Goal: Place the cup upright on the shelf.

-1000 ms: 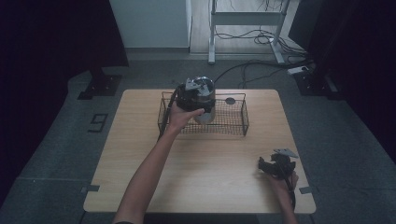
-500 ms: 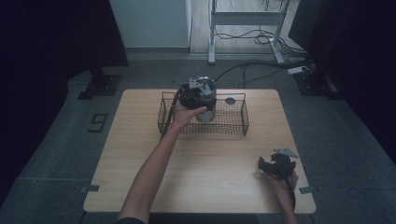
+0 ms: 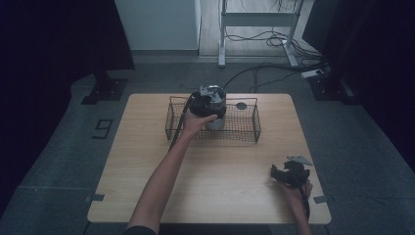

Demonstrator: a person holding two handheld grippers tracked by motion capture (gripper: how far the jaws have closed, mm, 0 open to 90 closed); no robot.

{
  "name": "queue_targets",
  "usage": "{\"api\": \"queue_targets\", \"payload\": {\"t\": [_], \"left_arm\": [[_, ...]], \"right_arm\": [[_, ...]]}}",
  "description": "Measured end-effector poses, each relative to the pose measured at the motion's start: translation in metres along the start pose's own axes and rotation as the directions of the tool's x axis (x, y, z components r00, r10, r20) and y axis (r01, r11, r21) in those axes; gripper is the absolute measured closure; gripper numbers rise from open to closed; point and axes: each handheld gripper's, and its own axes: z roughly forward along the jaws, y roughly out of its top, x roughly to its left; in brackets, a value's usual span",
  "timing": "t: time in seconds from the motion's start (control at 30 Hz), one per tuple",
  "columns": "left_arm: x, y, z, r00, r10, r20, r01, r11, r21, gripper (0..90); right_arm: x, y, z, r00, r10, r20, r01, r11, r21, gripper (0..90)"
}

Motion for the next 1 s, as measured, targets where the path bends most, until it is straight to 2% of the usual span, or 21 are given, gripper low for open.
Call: {"api": "queue_targets", "payload": {"t": [0.27,0.4,0.77,0.9,1.0], "left_arm": [[-0.002,-0.009,0.011,0.9999,0.006,-0.015,-0.005,0.9995,0.030,4.0],[-0.001,-0.014,0.015,0.9998,-0.011,-0.015,0.011,0.9993,0.037,4.0],[0.000,-0.023,0.022,0.9995,-0.020,-0.023,0.022,0.9982,0.056,4.0],[0.000,-0.027,0.026,0.9991,-0.019,-0.038,0.022,0.9973,0.070,4.0],[0.000,-0.028,0.026,0.9989,-0.025,-0.039,0.028,0.9977,0.062,4.0]], "right_arm": [[0.000,0.000,0.000,1.0000,-0.001,0.000,0.001,1.000,0.001,12.5],[0.000,0.000,0.000,1.0000,-0.001,0.000,0.001,1.000,0.000,12.5],[0.000,0.000,0.000,1.0000,-0.001,0.000,0.001,1.000,0.000,12.5],[0.000,0.000,0.000,1.0000,-0.001,0.000,0.001,1.000,0.000,12.5],[0.000,0.000,0.000,1.0000,-0.001,0.000,0.001,1.000,0.000,12.5]]}}
